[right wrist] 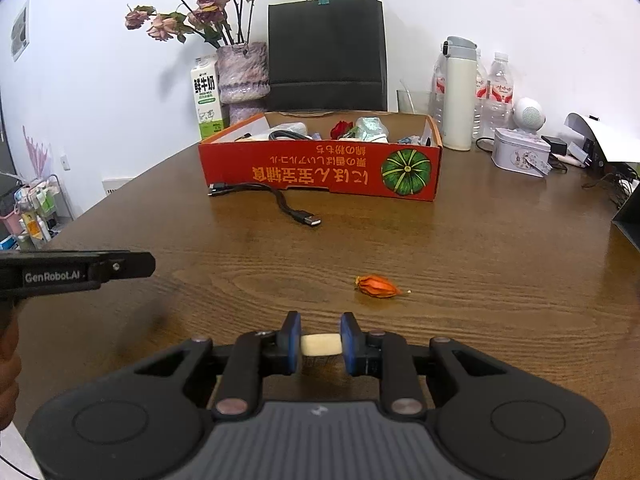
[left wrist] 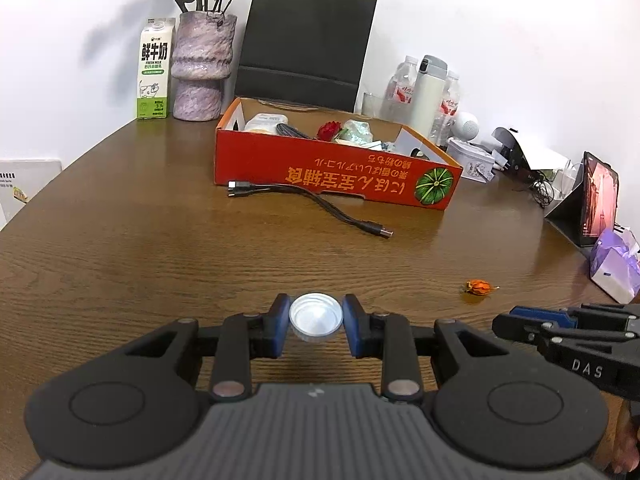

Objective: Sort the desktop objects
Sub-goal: 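Lift the white cap and beige block and carry both toward the box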

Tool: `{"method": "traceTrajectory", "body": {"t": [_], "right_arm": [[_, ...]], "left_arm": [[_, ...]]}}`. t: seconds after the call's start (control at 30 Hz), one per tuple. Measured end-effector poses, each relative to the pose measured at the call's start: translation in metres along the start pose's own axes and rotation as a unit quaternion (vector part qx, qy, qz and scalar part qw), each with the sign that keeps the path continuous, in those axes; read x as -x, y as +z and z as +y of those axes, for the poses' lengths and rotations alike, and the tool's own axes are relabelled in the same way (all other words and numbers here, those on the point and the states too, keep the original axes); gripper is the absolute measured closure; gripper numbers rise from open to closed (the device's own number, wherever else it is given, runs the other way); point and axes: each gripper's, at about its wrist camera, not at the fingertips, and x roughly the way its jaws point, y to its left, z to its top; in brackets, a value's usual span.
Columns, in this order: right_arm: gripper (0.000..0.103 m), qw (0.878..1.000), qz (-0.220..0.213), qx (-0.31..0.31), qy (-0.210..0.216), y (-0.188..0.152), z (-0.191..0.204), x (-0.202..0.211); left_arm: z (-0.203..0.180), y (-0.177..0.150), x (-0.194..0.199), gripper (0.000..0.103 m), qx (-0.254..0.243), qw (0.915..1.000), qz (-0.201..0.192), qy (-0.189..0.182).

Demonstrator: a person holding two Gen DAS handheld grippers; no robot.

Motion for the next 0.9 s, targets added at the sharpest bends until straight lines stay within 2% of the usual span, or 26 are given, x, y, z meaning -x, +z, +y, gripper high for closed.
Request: {"method": "traceTrajectory", "body": {"t": [0.6,0.8,0.9], "right_arm": [[0.083,1.0,-0.007,-0.012,0.006,-0.001,-0.007,-0.001],[0.083,1.0,-0.008,-0.01,-0.008,0.0,-0.009,0.002],[0.087,1.0,-0.017,-0.019,-0.006,0.008,-0.016,0.004]], "left_arm": [[-0.011,0.003,-0.002,0.074,-0.013,0.9999,-0.003,0.001],[-0.006,0.015,0.002,0.074,-0.009,0.9997,-0.023,0.003],[-0.002,0.029,-0.001,0.074,-0.01,0.9992,-0.037,0.01]]}}
